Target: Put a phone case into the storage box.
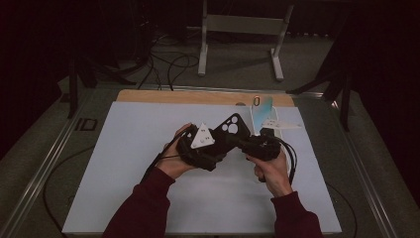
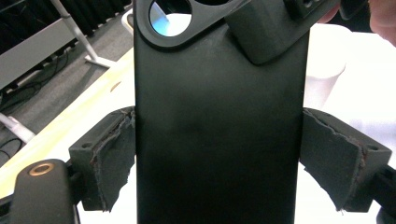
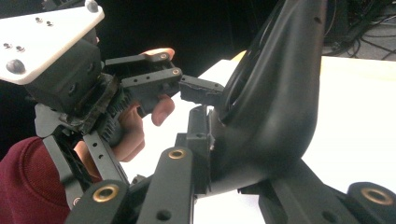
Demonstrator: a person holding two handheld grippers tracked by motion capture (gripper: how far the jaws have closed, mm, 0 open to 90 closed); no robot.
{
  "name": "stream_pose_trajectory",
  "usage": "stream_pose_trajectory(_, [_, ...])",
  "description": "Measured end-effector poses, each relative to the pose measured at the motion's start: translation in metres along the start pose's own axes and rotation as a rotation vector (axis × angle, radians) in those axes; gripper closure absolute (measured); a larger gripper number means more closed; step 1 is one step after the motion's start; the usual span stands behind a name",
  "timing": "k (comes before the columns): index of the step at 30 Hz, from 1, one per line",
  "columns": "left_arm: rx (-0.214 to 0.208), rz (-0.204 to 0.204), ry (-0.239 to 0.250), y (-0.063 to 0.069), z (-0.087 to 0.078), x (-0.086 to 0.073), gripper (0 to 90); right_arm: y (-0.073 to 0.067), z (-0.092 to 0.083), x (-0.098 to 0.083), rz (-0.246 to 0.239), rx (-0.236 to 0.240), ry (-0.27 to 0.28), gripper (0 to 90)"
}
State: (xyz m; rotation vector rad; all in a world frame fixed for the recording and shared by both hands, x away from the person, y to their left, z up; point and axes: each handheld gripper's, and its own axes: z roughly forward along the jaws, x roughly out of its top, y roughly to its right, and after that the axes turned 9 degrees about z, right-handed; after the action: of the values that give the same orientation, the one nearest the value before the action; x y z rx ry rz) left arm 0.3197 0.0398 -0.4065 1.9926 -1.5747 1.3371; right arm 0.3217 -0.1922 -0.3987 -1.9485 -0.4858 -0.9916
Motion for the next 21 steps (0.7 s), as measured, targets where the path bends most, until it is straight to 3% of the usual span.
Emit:
stream_pose_trajectory(3, [0.009, 0.004, -0.005, 0.001, 0.001, 0.0, 13.8, -0.003, 0.001, 0.0, -0.016, -0.007, -0.004, 80.8])
stream_pose_trajectory(8, [-0.002, -0.026, -0.006, -0.002, 0.002, -0.002, 14.2, -0.008, 0.002, 0.001, -0.058, -0.035, -0.008, 81.6])
stream_pose_trajectory(21, [-0.017, -0.072, 0.011, -0.012, -0.007, -0.006, 9.7, -0.005, -0.004, 0.006, -0.086, -0.066, -0.005, 81.6])
